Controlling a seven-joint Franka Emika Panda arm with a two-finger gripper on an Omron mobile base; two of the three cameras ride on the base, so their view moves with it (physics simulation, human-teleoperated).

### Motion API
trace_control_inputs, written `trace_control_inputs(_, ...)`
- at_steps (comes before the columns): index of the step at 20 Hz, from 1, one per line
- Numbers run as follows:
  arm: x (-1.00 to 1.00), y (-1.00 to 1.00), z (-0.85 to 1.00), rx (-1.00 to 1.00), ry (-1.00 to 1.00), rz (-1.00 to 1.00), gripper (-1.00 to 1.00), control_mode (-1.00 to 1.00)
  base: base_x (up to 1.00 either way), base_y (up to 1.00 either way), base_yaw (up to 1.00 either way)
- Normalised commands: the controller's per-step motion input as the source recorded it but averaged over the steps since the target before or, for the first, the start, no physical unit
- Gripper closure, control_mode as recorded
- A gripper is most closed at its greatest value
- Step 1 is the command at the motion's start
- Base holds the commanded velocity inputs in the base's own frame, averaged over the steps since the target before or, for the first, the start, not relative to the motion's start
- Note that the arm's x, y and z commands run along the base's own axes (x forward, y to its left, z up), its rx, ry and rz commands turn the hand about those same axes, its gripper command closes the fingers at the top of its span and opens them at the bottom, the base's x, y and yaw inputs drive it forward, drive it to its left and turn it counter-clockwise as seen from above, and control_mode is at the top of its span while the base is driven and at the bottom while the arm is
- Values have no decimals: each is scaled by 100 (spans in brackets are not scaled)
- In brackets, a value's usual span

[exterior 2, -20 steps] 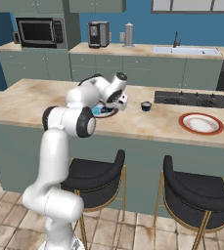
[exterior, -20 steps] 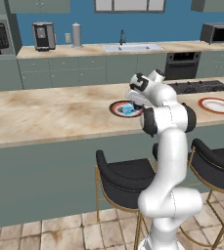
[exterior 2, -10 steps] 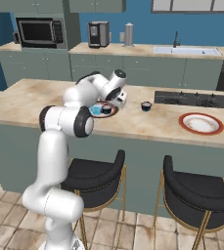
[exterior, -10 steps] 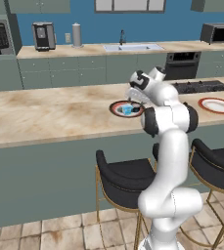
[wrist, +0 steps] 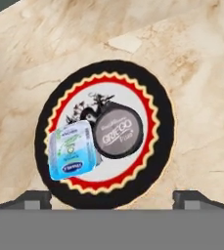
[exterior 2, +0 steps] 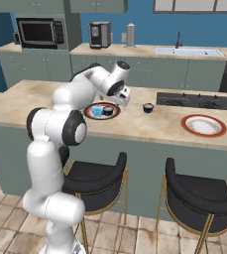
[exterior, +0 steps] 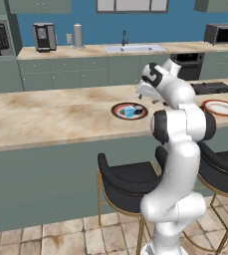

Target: Place two yogurt containers on each plate.

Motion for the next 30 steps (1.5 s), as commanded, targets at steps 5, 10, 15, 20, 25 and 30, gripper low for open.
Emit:
trace_control_inputs(5, -100, 12, 32, -10, 9, 0, -100, -100, 0, 0, 0)
trace_control_inputs(10, -100, 51, 2, -9, -5, 0, -100, -100, 0, 0, 0)
trace_control_inputs(15, -100, 14, 20, -2, -4, 0, -100, -100, 0, 0, 0)
trace_control_inputs(20, -81, 7, 21, -3, -12, 0, -100, -100, 0, 0, 0)
trace_control_inputs(25, -20, -17, 28, 0, 0, -1, -100, 100, -35, -60, -13)
trace_control_inputs(30, 0, 0, 0, 0, 0, 0, -100, 100, -3, -100, -7)
